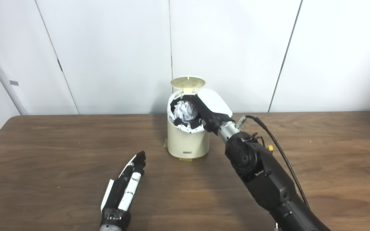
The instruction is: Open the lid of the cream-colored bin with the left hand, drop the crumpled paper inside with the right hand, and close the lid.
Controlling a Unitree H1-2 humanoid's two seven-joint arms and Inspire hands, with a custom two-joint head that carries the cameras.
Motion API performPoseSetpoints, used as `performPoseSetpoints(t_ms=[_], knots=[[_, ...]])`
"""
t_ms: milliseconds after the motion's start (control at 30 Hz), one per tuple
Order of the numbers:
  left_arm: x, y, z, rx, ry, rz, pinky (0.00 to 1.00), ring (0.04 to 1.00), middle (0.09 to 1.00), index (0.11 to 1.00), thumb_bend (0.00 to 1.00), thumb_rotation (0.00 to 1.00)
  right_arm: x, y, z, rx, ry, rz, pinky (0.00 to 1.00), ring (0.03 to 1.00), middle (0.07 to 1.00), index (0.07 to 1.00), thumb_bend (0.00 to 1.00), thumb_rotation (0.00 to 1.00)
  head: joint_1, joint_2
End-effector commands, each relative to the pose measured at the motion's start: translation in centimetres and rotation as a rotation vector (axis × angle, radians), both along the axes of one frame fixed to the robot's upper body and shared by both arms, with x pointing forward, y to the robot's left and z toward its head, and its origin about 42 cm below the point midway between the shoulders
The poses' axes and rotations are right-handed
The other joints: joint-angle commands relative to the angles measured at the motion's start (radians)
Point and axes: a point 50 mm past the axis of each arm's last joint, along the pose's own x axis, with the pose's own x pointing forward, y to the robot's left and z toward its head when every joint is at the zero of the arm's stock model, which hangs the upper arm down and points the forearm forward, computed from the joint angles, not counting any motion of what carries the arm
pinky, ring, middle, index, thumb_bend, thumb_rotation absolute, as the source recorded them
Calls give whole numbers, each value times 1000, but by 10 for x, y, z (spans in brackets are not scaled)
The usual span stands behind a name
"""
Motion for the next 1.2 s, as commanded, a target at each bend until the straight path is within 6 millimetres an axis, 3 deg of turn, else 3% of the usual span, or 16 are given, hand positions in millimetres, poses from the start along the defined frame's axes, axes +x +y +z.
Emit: performPoseSetpoints(t_ms=[0,67,200,400,533,600,733,967,1167], knots=[[-1,-1,8,-6,-50,6,990,958,944,948,536,704,3,-1,19,1,-61,-10,584,660,716,668,847,148,-1,2],[-1,-1,8,2,-48,2,984,956,943,950,537,707,3,-2,19,-4,-62,-19,589,676,717,663,847,164,-1,3],[-2,0,8,7,-42,-3,993,956,939,949,527,711,2,-4,18,-3,-58,-35,756,818,729,659,848,179,1,4],[-2,1,9,20,-39,-1,988,952,935,950,535,697,1,-5,17,-14,-55,-54,786,867,730,670,857,204,1,7],[-2,1,7,15,-38,-10,999,965,943,957,519,700,1,-5,18,7,-84,-49,809,856,720,676,860,186,3,8],[-1,1,6,9,-33,-10,1000,970,945,957,511,694,0,-5,20,39,-116,-41,698,747,701,668,850,127,3,8],[-1,1,6,21,-29,-11,1000,974,942,957,512,697,-1,-5,25,78,-150,-36,699,731,723,682,804,41,3,8],[-1,2,6,33,-23,-17,1000,976,945,964,506,698,0,-6,28,87,-155,-41,752,818,786,733,807,77,4,3],[-1,3,4,21,-21,-16,1000,984,950,967,515,690,-4,-8,38,111,-180,-51,747,799,778,738,836,147,4,3]])
